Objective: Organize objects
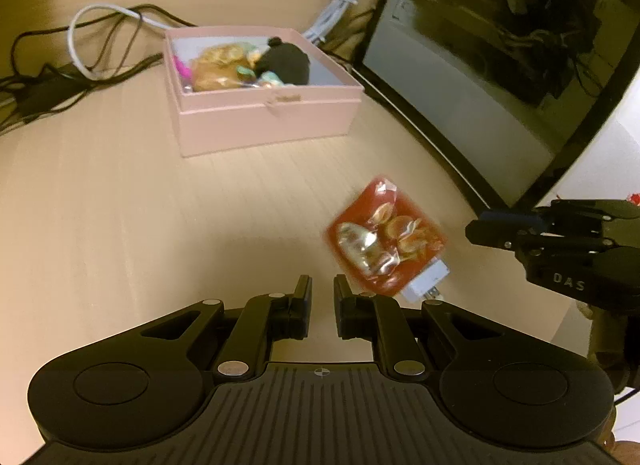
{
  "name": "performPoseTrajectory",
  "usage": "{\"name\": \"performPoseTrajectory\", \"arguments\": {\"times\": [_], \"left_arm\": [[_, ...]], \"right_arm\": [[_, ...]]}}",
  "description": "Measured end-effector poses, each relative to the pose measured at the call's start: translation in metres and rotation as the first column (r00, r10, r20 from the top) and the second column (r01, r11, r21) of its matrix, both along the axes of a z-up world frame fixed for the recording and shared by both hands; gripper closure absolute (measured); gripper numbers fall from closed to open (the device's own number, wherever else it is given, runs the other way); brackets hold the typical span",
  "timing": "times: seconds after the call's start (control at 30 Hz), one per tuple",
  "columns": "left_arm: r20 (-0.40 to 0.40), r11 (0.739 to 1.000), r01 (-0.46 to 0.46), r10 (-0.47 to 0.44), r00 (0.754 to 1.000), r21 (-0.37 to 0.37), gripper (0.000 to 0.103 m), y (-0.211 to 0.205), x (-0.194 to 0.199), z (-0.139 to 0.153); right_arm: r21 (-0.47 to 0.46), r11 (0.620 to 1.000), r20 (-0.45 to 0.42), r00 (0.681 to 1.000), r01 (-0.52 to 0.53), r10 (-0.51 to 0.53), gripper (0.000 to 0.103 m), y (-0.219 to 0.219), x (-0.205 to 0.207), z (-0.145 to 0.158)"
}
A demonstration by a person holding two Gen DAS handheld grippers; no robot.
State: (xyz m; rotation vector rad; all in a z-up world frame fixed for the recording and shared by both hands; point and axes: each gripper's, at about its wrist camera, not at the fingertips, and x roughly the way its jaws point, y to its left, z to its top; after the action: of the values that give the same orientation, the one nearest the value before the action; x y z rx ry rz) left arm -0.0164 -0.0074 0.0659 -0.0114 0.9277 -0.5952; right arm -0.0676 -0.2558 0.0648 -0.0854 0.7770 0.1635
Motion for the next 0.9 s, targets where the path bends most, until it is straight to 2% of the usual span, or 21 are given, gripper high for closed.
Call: {"name": "performPoseTrajectory", "arguments": {"times": [0.03,0.1,0.17,0.3,0.33,0.43,0.53,0.6,0.63,0.77,0.9], "left_arm": [[-0.005,1.000,-0.004,0.004,1.000,0.006,0.090,-0.003,-0.001,-0.001],[-0.010,1.000,-0.015,0.015,1.000,0.018,0.090,-0.005,-0.001,-0.003],[-0.012,0.999,-0.032,0.032,0.999,0.032,0.090,-0.006,0.000,-0.004],[-0.009,0.995,-0.088,0.089,0.996,0.050,0.090,0.009,-0.002,-0.002],[-0.009,0.993,-0.109,0.109,0.994,0.052,0.090,0.015,-0.002,-0.002],[-0.007,0.985,-0.164,0.165,0.986,0.059,0.090,0.030,-0.003,-0.001],[-0.013,0.978,-0.202,0.203,0.979,0.060,0.090,0.045,-0.003,-0.001],[-0.013,0.975,-0.212,0.214,0.977,0.059,0.090,0.051,-0.004,0.000],[-0.014,0.975,-0.217,0.218,0.976,0.055,0.090,0.054,-0.004,0.000],[-0.032,0.976,-0.213,0.214,0.976,0.041,0.090,0.053,0.000,-0.004],[-0.053,0.988,-0.149,0.151,0.987,0.030,0.090,0.038,0.005,-0.010]], "right_arm": [[0.010,1.000,-0.008,1.000,0.006,-0.006,0.080,-0.003,-0.002,-0.003],[0.034,0.999,-0.004,1.000,0.003,-0.003,0.066,-0.006,-0.005,-0.007],[0.021,0.999,0.025,0.999,-0.027,0.027,0.036,0.002,-0.006,-0.009],[-0.002,0.995,0.055,0.994,-0.097,0.097,0.023,0.027,0.004,-0.011],[-0.011,0.994,0.053,0.993,-0.105,0.106,0.016,0.035,0.009,-0.012],[-0.051,0.991,0.046,0.991,-0.124,0.126,0.015,0.061,0.021,-0.025],[-0.145,0.979,0.034,0.988,-0.141,0.148,0.016,0.085,0.026,-0.042],[-0.199,0.968,0.015,0.987,-0.153,0.159,0.026,0.096,0.026,-0.051],[-0.220,0.964,0.016,0.987,-0.151,0.158,0.027,0.097,0.025,-0.053],[-0.233,0.959,0.038,0.984,-0.163,0.177,0.029,0.095,0.022,-0.045],[-0.212,0.971,0.083,0.988,-0.112,0.132,0.029,0.084,0.015,-0.023]]}}
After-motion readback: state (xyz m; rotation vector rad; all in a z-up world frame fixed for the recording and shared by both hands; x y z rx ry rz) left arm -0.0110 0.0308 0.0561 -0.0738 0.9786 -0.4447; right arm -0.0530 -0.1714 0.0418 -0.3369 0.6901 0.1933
